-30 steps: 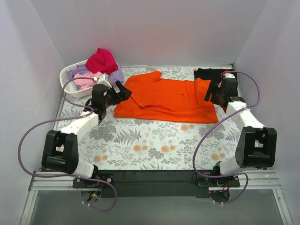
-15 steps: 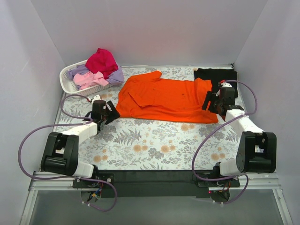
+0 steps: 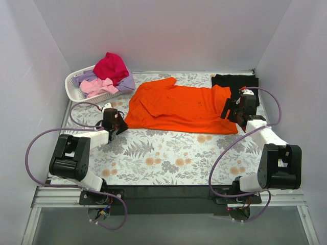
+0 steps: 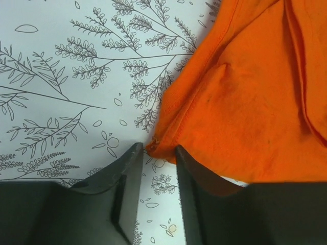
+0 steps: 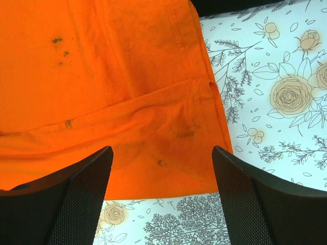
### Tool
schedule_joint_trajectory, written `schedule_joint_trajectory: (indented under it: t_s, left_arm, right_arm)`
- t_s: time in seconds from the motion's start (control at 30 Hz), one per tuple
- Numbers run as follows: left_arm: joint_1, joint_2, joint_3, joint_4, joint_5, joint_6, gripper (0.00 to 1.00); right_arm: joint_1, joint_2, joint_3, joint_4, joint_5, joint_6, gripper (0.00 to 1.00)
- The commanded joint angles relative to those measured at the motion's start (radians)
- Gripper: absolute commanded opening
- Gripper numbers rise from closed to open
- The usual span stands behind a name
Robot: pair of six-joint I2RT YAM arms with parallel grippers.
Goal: Fold and stack the t-shirts
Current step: Fold the tshirt
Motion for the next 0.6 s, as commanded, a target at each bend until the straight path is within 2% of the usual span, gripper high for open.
schedule_joint_trajectory:
  t_s: [0.0,0.07,0.1,0.2,0.4,0.57]
  left_arm:
    - [0.005,0.013,0.025,0.010,-0.015,0.009,0.21]
    - [0.005,0.013,0.026,0.010,-0.013,0.009,0.03]
    - [0.006,0.009,0.025,0.007,-0.016,0.009,0.00]
    - [0.005,-0.011,0.025,-0.004,-0.036,0.010,0.00]
    - [0.010,-0.027,0.028,-0.008,-0.032,0.010,0.00]
    - [0.017,-0.051,0.018,-0.014,-0.036,0.009,0.00]
  right_arm:
    - [0.001,0.018,0.000,0.037,0.019,0.005,0.71]
    - [0.001,0.027,-0.003,0.034,0.020,0.005,0.72]
    - [0.001,0.029,-0.009,0.036,0.031,0.003,0.72]
    - [-0.015,0.042,-0.032,0.034,0.060,0.008,0.73]
    - [-0.080,0.096,-0.067,0.034,0.005,0.028,0.73]
    - [-0.098,0.090,-0.093,0.034,0.022,0.031,0.73]
